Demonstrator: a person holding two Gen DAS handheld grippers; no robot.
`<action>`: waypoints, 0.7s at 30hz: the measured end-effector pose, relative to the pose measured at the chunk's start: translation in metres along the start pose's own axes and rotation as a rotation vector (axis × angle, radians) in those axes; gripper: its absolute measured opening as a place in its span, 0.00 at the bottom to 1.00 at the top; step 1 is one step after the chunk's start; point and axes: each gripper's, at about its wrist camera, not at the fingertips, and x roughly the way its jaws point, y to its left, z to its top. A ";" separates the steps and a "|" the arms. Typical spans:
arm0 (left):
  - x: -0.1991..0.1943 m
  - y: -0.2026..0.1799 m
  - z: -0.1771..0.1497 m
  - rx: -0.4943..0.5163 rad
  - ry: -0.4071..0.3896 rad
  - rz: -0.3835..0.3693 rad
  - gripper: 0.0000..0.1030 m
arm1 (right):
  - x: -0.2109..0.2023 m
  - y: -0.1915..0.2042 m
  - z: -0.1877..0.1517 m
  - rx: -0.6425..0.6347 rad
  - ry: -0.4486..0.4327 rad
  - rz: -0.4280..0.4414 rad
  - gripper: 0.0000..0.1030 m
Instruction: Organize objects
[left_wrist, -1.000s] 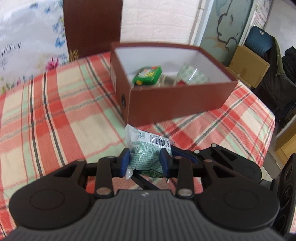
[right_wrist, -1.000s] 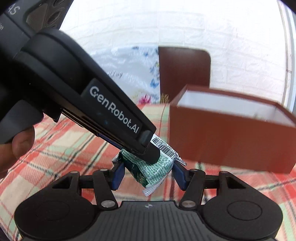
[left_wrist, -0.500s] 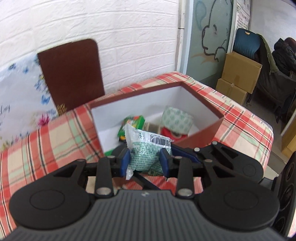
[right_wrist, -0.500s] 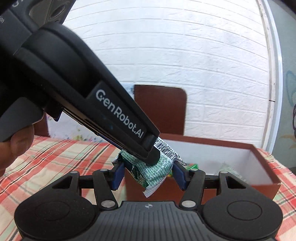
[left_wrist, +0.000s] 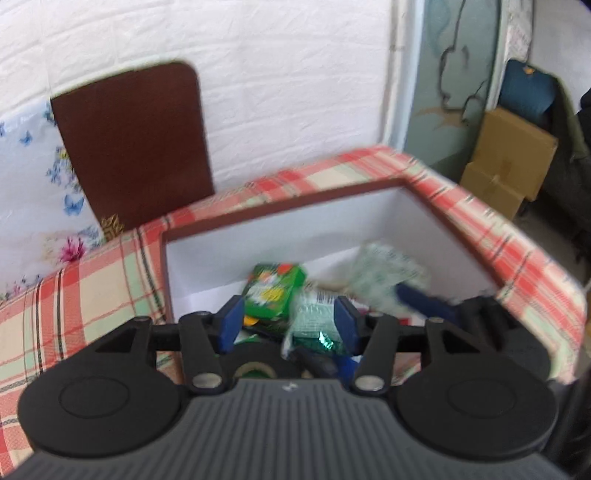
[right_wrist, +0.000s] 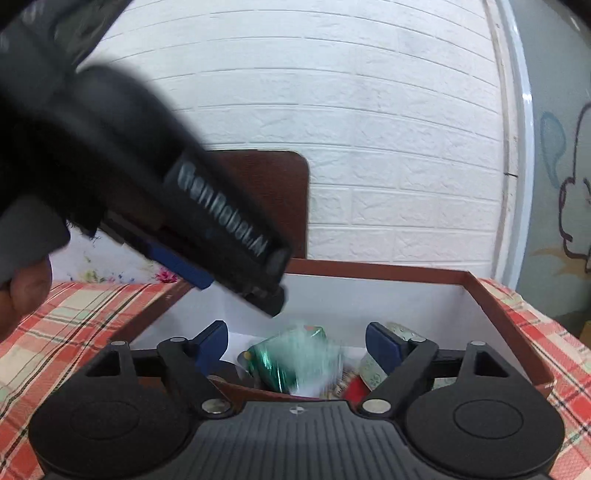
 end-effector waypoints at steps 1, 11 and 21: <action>0.004 0.001 -0.002 0.000 0.013 0.007 0.54 | 0.001 -0.003 -0.002 0.018 0.005 0.005 0.79; -0.016 0.006 -0.011 0.002 -0.016 0.013 0.59 | -0.031 -0.017 -0.007 0.023 -0.048 -0.033 0.83; -0.063 0.022 -0.045 -0.009 -0.051 0.052 0.63 | -0.070 -0.004 -0.026 0.230 0.014 -0.021 0.83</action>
